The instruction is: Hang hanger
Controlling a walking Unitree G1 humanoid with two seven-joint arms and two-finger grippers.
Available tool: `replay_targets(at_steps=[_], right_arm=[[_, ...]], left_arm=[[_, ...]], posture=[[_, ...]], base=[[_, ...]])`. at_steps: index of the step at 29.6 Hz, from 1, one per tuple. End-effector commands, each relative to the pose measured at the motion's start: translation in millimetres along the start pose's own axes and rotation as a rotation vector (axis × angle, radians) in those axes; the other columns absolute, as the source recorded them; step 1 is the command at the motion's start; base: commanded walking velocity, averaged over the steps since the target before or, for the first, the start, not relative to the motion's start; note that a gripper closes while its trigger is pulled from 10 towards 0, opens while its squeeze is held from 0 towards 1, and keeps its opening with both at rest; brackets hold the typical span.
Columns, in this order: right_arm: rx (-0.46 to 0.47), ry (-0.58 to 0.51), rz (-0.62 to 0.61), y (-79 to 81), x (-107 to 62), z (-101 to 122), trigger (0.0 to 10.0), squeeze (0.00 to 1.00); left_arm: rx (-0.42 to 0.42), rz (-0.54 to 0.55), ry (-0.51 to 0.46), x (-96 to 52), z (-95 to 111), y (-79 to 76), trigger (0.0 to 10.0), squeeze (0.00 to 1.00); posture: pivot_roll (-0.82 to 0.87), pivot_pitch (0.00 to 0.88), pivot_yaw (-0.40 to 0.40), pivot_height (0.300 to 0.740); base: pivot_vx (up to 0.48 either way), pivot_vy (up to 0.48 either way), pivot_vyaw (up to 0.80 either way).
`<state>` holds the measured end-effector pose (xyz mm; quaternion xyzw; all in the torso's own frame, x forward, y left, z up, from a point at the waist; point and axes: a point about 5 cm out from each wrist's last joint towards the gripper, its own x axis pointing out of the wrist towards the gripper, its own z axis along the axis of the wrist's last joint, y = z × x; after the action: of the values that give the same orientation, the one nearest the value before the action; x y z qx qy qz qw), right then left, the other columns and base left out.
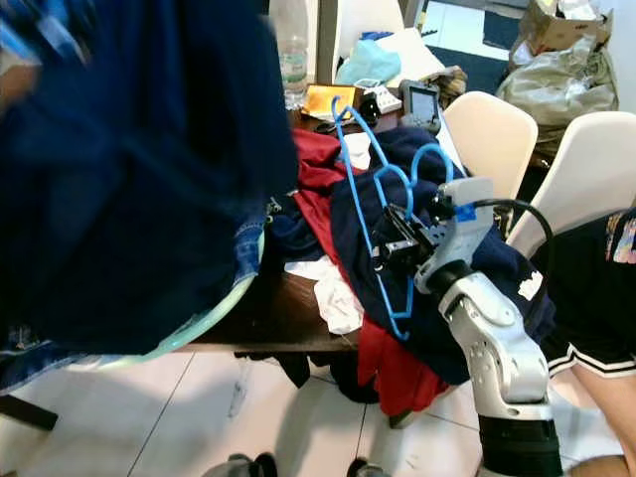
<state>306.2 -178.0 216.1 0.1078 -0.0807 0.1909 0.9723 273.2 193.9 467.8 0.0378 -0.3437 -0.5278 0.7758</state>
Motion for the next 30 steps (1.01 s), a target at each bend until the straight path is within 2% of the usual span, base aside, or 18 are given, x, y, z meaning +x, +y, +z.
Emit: replay_targets(at_steps=[1,3,4,6,8,10,13,18,19,21,22,23,25,26,27,29,30], right_arm=[[0.051,-0.059,-0.029,-5.6,-1.4,8.9,10.0,0.0],[0.051,-0.059,-0.029,-5.6,-1.4,8.9,10.0,0.0],[0.067,-0.072,-0.029,-5.5,-1.1,10.6,10.0,0.0],[0.083,-0.088,-0.03,-5.3,-0.1,13.0,10.0,0.0],[0.083,-0.088,-0.03,-5.3,-0.1,13.0,10.0,0.0],[0.093,-0.095,-0.032,-4.9,0.5,13.4,10.0,0.0],[0.113,-0.106,-0.031,-4.4,0.8,14.4,10.0,0.0],[0.125,-0.113,-0.029,-4.2,1.1,15.5,10.0,0.0],[0.138,-0.121,-0.025,-3.9,1.3,16.7,10.0,0.0],[0.175,-0.148,-0.021,-4.3,2.7,20.5,10.0,0.0],[0.175,-0.148,-0.021,-4.3,2.7,20.5,10.0,0.0],[0.185,-0.157,-0.021,-4.5,3.2,21.5,10.0,0.0],[0.185,-0.157,-0.021,-4.5,3.2,21.5,10.0,0.0],[0.194,-0.163,-0.021,-4.5,4.0,21.9,10.0,0.0],[0.194,-0.163,-0.021,-4.5,4.0,21.9,10.0,0.0],[0.202,-0.169,-0.02,-2.9,5.7,21.1,10.0,0.0],[0.202,-0.169,-0.02,-2.9,5.7,21.1,10.0,0.0]], left_arm=[[-0.04,-0.011,0.017,1.3,-14.2,-6.2,4.0,0.0],[-0.04,-0.011,0.017,1.3,-14.2,-6.2,4.0,0.0],[-0.044,-0.011,0.023,0.8,-17.3,-7.7,10.0,0.0],[-0.094,0.02,0.076,-2.4,-37.9,-14.6,10.0,0.0],[-0.094,0.02,0.076,-2.4,-37.9,-14.6,10.0,0.0],[-0.14,0.078,0.138,-7.1,-60.3,-23.0,10.0,0.0],[-0.14,0.143,0.162,-10.5,-66.4,-27.5,10.0,0.0],[-0.128,0.171,0.155,-11.1,-64.7,-27.8,10.0,0.0],[-0.099,0.201,0.137,-11.3,-57.1,-24.1,10.0,0.0],[0.025,0.292,0.046,-8.2,-15.4,0.2,10.0,0.0],[0.025,0.292,0.046,-8.2,-15.4,0.2,10.0,0.0],[0.062,0.316,0.017,-7.4,-1.3,6.9,10.0,0.0],[0.062,0.316,0.017,-7.4,-1.3,6.9,10.0,0.0],[0.098,0.321,-0.003,-4.5,11.0,11.3,10.0,0.0],[0.098,0.321,-0.003,-4.5,11.0,11.3,10.0,0.0],[0.131,0.287,-0.035,7.3,26.6,10.6,10.0,0.0],[0.131,0.287,-0.035,7.3,26.6,10.6,10.0,0.0]], posture=[[0.07,0.15,-0.02,0.74],[0.07,0.15,-0.02,0.74],[0.07,0.15,-0.021,0.74],[0.07,0.15,-0.02,0.74],[0.07,0.15,-0.02,0.74],[0.07,0.149,-0.021,0.74],[0.07,0.149,-0.024,0.74],[0.08,0.15,-0.026,0.74],[0.08,0.149,-0.027,0.74],[0.09,0.141,-0.025,0.74],[0.09,0.141,-0.025,0.74],[0.09,0.141,-0.025,0.74],[0.09,0.141,-0.025,0.74],[0.1,0.134,-0.016,0.74],[0.1,0.134,-0.016,0.74],[0.1,0.127,-0.006,0.74],[0.1,0.127,-0.006,0.74]], base=[[0.0,0.0,0.0],[0.0,0.0,0.0],[0.0,0.0,0.0],[0.0,0.0,0.0],[0.0,0.0,0.0],[0.0,0.0,0.0],[-0.09,0.0,0.0],[0.0,0.0,0.0],[-0.251,0.0,0.0],[-0.3,0.0,0.0],[-0.304,0.0,0.0],[-0.304,0.0,0.0],[-0.304,0.0,0.0],[-0.307,0.0,0.0],[-0.307,0.0,0.0],[-0.326,0.0,0.0],[-0.337,0.0,0.0]])
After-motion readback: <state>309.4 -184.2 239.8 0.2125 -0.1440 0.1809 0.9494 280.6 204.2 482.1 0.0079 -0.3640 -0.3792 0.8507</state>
